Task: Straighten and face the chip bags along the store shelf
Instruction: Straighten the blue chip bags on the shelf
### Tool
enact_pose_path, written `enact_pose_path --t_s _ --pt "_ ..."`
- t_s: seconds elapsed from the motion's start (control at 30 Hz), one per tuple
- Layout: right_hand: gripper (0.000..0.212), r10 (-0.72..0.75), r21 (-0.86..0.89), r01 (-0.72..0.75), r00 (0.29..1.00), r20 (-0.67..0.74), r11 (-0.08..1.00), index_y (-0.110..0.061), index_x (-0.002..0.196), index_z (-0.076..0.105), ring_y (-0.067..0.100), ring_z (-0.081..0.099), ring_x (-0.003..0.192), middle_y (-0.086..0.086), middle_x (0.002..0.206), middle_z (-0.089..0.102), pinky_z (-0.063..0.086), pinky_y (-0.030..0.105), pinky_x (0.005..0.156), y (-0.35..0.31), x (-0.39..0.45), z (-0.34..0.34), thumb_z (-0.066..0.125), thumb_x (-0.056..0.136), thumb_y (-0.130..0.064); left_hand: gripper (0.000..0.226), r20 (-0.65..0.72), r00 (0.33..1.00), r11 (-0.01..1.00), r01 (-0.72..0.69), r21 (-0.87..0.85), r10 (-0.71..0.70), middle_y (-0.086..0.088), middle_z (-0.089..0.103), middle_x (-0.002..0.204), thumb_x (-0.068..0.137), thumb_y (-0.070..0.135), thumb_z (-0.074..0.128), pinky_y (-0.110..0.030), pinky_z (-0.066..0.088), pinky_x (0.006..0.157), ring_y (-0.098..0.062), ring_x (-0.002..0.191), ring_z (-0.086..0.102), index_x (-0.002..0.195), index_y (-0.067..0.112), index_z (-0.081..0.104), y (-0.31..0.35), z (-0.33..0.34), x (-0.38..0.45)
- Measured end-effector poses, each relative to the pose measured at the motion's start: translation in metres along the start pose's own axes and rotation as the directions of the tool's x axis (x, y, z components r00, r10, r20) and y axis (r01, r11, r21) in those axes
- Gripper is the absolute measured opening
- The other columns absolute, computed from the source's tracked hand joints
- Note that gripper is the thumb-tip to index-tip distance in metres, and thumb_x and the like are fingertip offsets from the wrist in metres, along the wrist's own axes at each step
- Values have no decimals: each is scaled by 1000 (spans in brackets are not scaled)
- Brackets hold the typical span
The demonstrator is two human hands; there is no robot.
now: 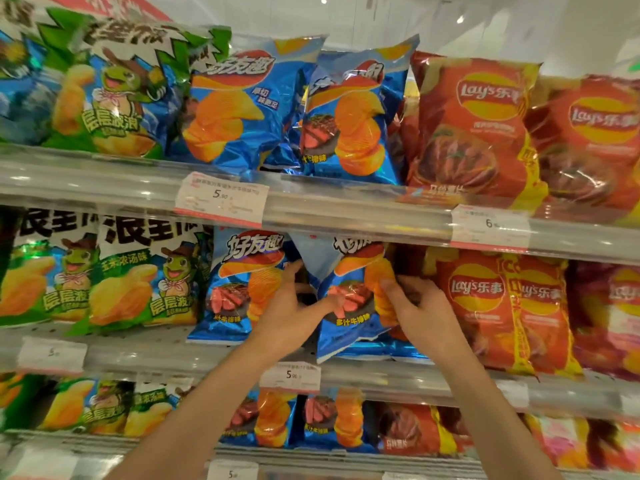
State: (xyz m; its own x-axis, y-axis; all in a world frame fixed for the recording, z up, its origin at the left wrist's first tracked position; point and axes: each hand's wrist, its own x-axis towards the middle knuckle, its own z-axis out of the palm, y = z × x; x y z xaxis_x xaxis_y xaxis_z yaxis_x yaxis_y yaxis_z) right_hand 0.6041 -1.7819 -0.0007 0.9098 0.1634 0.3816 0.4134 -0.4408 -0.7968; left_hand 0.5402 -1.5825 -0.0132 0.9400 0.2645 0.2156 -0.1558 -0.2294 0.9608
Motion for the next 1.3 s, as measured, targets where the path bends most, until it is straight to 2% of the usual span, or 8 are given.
enact_pose_path --t_s 0.13,0.27,0.33,0.43,0.6,0.7,0.87,1.3 --pt "26 61 111 -69 995 78 991 -22 94 70 18 67 69 -4 74 71 58 38 68 0 1 5 64 93 -48 70 70 997 1000 21 19 -23 7 59 120 84 30 78 -31 57 83 -7 88 69 140 42 37 1 -12 -11" --pt "15 10 170 -36 988 152 985 -26 101 68 4 71 81 -10 87 76 56 18 70 -12 -14 10 65 94 -39 60 57 998 992 28 120 -35 23 60 108 84 66 60 -16 42 70 4 95 60 133 45 33 11 -21 -18" --pt "30 -10 182 -37 968 250 983 -24 106 68 12 72 90 -3 95 76 59 32 84 -16 -22 13 65 90 -49 59 23 999 991 32 128 -35 22 59 99 84 70 56 -17 44 63 6 82 59 131 44 32 12 -26 -19" --pt "50 28 192 -78 968 248 978 -22 106 68 17 70 95 -3 96 75 54 46 92 -15 -17 11 60 85 -67 64 -34 998 998 46 45 -45 10 70 101 77 72 64 -36 57 82 -14 86 70 128 41 43 7 -40 -21" --pt "80 184 -427 -117 976 118 897 -15 136 48 35 58 117 13 127 63 47 46 99 -10 8 20 43 86 -78 29 -129 990 998 62 13 -60 20 69 66 91 46 65 -8 46 53 7 55 65 111 45 45 6 -70 -31" --pt "107 307 -603 -165 941 139 780 -13 155 17 43 35 141 20 156 31 35 50 112 -6 7 47 38 80 -87 43 -186 981 998 53 22 -47 21 70 84 88 51 66 -15 50 62 1 72 70 124 39 45 5 -86 -33" --pt "83 213 -577 -157 977 30 802 -13 148 30 42 47 129 18 143 45 44 52 103 -1 4 52 61 88 -59 40 -237 970 998 65 14 -60 13 66 105 89 50 65 -26 54 76 -10 89 68 120 36 45 2 -101 -37" --pt "50 40 -170 -78 975 -219 982 -12 136 46 39 60 110 13 126 58 49 46 86 -1 3 58 64 94 -34 36 -248 965 995 74 -62 -87 29 48 96 93 42 62 0 41 49 12 76 50 118 37 37 8 -102 -43"
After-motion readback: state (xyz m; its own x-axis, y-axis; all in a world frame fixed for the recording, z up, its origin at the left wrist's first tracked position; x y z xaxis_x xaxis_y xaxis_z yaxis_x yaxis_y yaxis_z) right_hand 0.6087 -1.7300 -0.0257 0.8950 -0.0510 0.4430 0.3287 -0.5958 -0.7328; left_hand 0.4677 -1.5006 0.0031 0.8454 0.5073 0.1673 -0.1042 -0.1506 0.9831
